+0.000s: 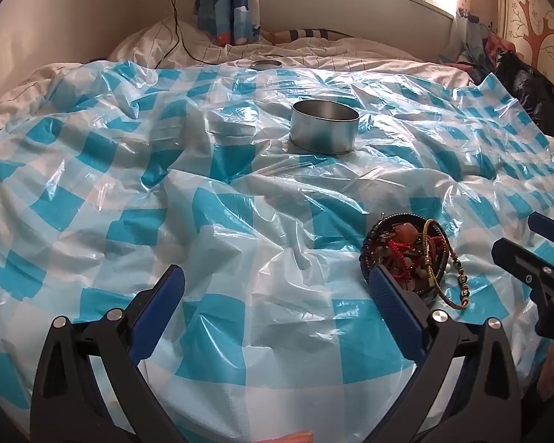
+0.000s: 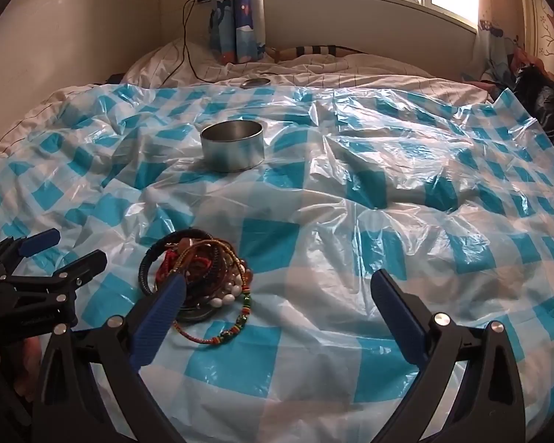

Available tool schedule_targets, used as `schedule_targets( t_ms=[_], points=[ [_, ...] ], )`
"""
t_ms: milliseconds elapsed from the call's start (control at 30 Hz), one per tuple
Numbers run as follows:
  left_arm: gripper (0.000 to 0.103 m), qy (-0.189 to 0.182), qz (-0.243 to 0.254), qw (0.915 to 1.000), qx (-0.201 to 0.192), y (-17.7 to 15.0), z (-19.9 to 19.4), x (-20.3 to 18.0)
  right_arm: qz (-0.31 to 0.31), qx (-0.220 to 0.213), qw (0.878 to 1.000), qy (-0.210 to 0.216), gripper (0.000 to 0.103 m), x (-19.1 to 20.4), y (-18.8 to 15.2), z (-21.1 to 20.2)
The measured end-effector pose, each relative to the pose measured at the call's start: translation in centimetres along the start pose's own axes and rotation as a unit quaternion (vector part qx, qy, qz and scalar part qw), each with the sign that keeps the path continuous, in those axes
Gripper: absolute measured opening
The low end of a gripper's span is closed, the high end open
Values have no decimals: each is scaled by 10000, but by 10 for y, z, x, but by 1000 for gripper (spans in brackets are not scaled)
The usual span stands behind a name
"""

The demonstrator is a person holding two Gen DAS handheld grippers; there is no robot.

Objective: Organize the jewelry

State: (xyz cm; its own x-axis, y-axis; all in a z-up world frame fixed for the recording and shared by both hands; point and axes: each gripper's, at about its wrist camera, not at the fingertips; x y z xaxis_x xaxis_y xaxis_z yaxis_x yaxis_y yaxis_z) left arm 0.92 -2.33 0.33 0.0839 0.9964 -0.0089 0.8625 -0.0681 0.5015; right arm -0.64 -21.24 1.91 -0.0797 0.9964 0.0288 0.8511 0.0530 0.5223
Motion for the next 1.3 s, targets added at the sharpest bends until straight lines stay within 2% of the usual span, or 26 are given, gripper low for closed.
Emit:
schedule_targets(
  t_ms=[633,833,967,1300],
  points=[
    [96,0,0,10000,0,1,-1,-1,-83,-23,9999,98,96,5,0,6],
    [96,4,-3,10000,-1,1,0,0,-136,139,9998,-20,96,6,0,7],
    [96,4,-3,10000,1,1,-1,0,-92,53,9999,60,96,6,0,6],
    [96,5,1,10000,5,1,-1,0,-79,214,9997,77,96,6,1,6]
  ],
)
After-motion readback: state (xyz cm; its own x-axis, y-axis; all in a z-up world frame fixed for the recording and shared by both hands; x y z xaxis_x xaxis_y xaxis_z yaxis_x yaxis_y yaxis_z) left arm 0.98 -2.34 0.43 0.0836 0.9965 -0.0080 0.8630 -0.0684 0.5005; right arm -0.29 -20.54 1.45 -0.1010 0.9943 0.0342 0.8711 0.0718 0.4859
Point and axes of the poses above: each gripper's, at about its wrist camera, not at the fingertips, and z roughly the way its jaws point, x to its left, y to its top, and after that the axes turned 14 degrees about x, right-handed
